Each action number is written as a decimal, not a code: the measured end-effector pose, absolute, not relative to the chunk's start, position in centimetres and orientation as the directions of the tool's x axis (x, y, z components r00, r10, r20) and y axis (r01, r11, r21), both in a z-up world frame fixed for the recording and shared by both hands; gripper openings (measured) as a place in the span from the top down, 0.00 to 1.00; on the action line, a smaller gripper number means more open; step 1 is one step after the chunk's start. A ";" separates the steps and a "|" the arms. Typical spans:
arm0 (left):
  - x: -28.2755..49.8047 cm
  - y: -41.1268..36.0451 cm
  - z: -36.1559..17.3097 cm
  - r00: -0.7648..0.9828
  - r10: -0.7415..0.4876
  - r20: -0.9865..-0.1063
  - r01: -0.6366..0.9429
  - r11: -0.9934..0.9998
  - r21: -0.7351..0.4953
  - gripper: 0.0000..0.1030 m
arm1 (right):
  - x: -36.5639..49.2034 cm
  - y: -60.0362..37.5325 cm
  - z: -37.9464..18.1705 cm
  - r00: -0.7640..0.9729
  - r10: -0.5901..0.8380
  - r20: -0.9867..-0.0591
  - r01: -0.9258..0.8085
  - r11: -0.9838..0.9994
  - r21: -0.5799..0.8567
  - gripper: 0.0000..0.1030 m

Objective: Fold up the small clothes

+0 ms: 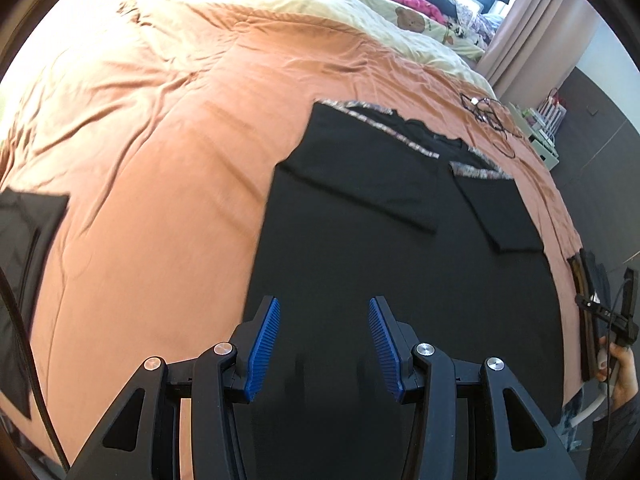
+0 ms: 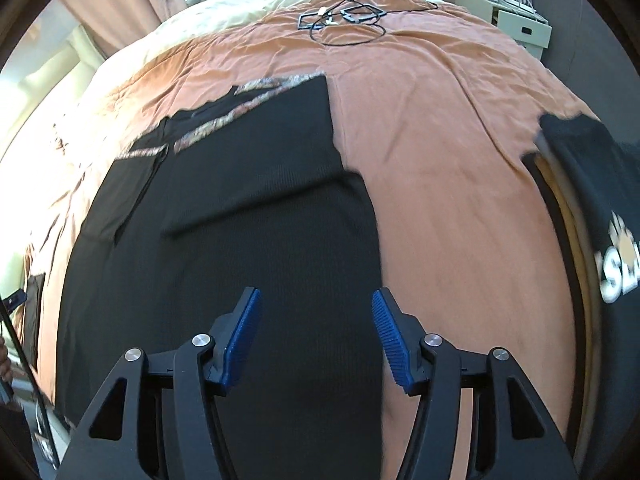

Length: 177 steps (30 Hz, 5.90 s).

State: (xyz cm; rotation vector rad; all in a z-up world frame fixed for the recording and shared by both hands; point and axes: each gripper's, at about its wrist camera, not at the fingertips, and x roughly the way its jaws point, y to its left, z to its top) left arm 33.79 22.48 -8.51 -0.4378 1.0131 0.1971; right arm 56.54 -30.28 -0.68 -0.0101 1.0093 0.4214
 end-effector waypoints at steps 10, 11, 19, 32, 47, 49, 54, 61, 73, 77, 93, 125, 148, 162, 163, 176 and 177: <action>24.5 23.2 -11.4 0.529 -0.039 -0.848 -0.429 0.850 -0.306 0.53 | 48.6 -37.1 -2.3 0.451 0.355 -0.819 -0.333 0.918 0.214 0.46; 23.6 23.2 -11.6 0.531 -0.036 -0.847 -0.431 0.849 -0.307 0.53 | 48.1 -37.5 -2.5 0.451 0.362 -0.816 -0.331 0.917 0.224 0.46; 17.8 23.5 -13.6 0.564 -0.061 -0.823 -0.457 0.807 -0.373 0.53 | 43.0 -41.0 -4.6 0.443 0.390 -0.807 -0.306 0.912 0.273 0.46; 13.1 23.9 -17.7 0.598 -0.173 -0.783 -0.455 0.731 -0.509 0.54 | 37.6 -44.3 -8.1 0.442 0.491 -0.751 -0.255 0.871 0.420 0.46; 11.0 23.3 -19.3 0.658 -0.351 -0.667 -0.424 0.560 -0.712 0.54 | 35.9 -48.1 -12.0 0.446 0.670 -0.594 -0.195 0.720 0.666 0.51; 11.1 23.1 -19.4 0.661 -0.352 -0.663 -0.423 0.555 -0.716 0.54 | 35.8 -47.6 -12.3 0.446 0.685 -0.576 -0.195 0.703 0.684 0.51; 11.0 23.2 -19.8 0.683 -0.356 -0.638 -0.433 0.505 -0.746 0.54 | 36.1 -47.4 -12.8 0.460 0.704 -0.541 -0.186 0.672 0.717 0.51; 11.4 22.6 -19.8 0.657 -0.314 -0.685 -0.485 0.520 -0.703 0.89 | 36.0 -47.4 -13.9 0.465 0.710 -0.529 -0.151 0.653 0.742 0.96; 10.2 23.5 -15.7 0.716 -0.189 -0.672 -0.485 0.558 -0.673 0.97 | 33.2 -48.2 -9.1 0.573 0.689 -0.443 -0.207 0.645 0.735 0.98; 9.5 22.9 -12.8 0.762 -0.156 -0.629 -0.445 0.580 -0.682 0.97 | 32.0 -47.7 -7.6 0.590 0.696 -0.409 -0.239 0.634 0.736 0.98; 1.8 21.5 2.2 0.893 -0.091 -0.441 -0.283 0.649 -0.706 0.97 | 26.0 -49.9 -3.9 0.631 0.743 -0.221 -0.405 0.559 0.723 0.98; 20.7 26.5 9.1 0.873 -0.054 -0.484 -0.300 0.723 -0.622 0.97 | 44.8 -43.4 -0.5 0.653 0.715 -0.249 -0.445 0.628 0.638 0.98; 41.5 31.1 -5.8 0.687 -0.077 -0.722 -0.480 0.698 -0.531 0.97 | 61.0 -34.8 -1.6 0.612 0.602 -0.513 -0.267 0.768 0.582 0.98; 47.3 32.8 -14.0 0.574 -0.031 -0.818 -0.595 0.670 -0.444 0.97 | 68.4 -29.9 -5.5 0.552 0.565 -0.613 -0.180 0.799 0.574 0.98; 47.0 32.6 -13.6 0.582 -0.027 -0.813 -0.586 0.678 -0.442 0.97 | 68.6 -29.9 -5.5 0.558 0.565 -0.608 -0.181 0.797 0.576 0.98; 37.8 30.0 -3.0 0.693 -0.007 -0.721 -0.505 0.709 -0.492 0.97 | 59.1 -33.9 0.4 0.617 0.621 -0.483 -0.275 0.745 0.607 0.98; 36.9 29.8 -2.2 0.701 -0.006 -0.713 -0.499 0.710 -0.497 0.97 | 57.8 -34.7 0.8 0.622 0.626 -0.471 -0.283 0.740 0.610 0.98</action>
